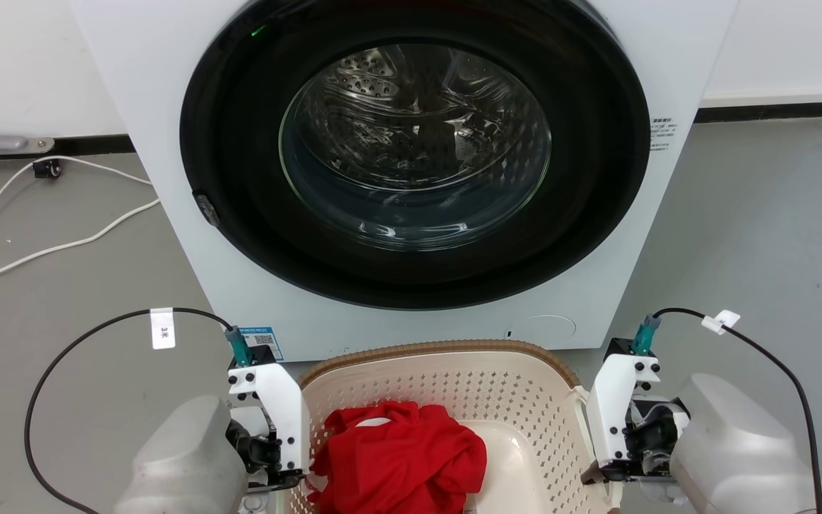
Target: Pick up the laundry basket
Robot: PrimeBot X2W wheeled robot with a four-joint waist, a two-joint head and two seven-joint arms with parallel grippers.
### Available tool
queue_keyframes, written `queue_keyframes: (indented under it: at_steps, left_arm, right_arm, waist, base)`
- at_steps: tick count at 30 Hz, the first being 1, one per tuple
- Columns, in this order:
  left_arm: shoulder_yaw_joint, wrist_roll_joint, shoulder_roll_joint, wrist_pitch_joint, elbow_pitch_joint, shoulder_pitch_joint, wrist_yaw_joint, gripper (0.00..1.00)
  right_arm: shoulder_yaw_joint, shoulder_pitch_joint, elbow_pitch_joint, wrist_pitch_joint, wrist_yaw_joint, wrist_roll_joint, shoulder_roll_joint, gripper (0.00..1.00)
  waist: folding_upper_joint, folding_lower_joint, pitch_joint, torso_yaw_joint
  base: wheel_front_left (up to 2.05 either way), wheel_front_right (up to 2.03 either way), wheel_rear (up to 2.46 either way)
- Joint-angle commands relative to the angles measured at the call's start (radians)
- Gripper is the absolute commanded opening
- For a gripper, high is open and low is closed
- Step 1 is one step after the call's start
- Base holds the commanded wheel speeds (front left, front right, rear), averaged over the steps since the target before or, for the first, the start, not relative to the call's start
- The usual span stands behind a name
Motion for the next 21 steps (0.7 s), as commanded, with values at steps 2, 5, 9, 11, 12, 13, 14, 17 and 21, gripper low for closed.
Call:
queue_keyframes:
  at_steps: [2, 5, 9, 11, 12, 13, 14, 17, 21]
  left_arm:
    - [-0.005, 0.001, 0.019, 0.000, 0.005, 0.006, 0.002, 0.00]
    - [-0.009, -0.003, 0.017, 0.000, 0.005, 0.007, 0.002, 0.00]
    - [-0.014, -0.009, 0.015, 0.001, 0.005, 0.007, 0.002, 0.00]
    - [-0.016, -0.011, 0.015, 0.002, 0.005, 0.008, 0.001, 0.00]
    - [-0.018, -0.010, 0.014, 0.003, 0.005, 0.007, 0.001, 0.00]
    - [-0.019, -0.012, 0.013, 0.003, 0.005, 0.007, 0.001, 0.00]
    - [-0.020, -0.014, 0.012, 0.004, 0.005, 0.008, 0.001, 0.00]
    - [-0.023, -0.019, 0.011, 0.005, 0.004, 0.008, 0.001, 0.00]
    - [-0.028, -0.025, 0.010, 0.006, 0.004, 0.009, 0.001, 0.00]
  right_arm:
    - [-0.009, -0.002, 0.007, -0.005, -0.002, -0.013, -0.022, 0.00]
    - [-0.017, 0.000, 0.006, -0.010, -0.002, -0.022, -0.020, 0.00]
    - [-0.028, 0.000, 0.006, -0.014, -0.002, -0.034, -0.018, 0.00]
    - [-0.033, 0.000, 0.006, -0.016, -0.002, -0.037, -0.018, 0.00]
    - [-0.035, 0.000, 0.006, -0.017, -0.002, -0.041, -0.018, 0.00]
    - [-0.037, 0.000, 0.006, -0.018, -0.002, -0.043, -0.018, 0.00]
    - [-0.040, 0.001, 0.006, -0.019, -0.002, -0.045, -0.018, 0.00]
    - [-0.048, 0.004, 0.006, -0.021, -0.002, -0.051, -0.016, 0.00]
    - [-0.059, 0.008, 0.005, -0.020, -0.002, -0.060, -0.013, 0.00]
  waist:
    - [0.0000, 0.0000, -0.001, 0.002]
    - [0.0000, 0.0000, -0.002, 0.002]
    - [0.0000, 0.0000, -0.002, 0.004]
    - [0.0000, 0.0000, -0.001, 0.004]
    - [0.0000, 0.0000, -0.001, 0.005]
    - [0.0000, 0.0000, -0.001, 0.005]
    - [0.0000, 0.0000, -0.001, 0.005]
    - [0.0000, 0.0000, -0.002, 0.005]
    - [0.0000, 0.0000, -0.003, 0.005]
  base:
    - [0.00, 0.00, 0.00]
    - [0.00, 0.00, 0.00]
    - [0.00, 0.00, 0.00]
    - [0.00, 0.00, 0.00]
    - [0.00, 0.00, 0.00]
    - [0.00, 0.00, 0.00]
    - [0.00, 0.00, 0.00]
    - [0.00, 0.00, 0.00]
    - [0.00, 0.00, 0.00]
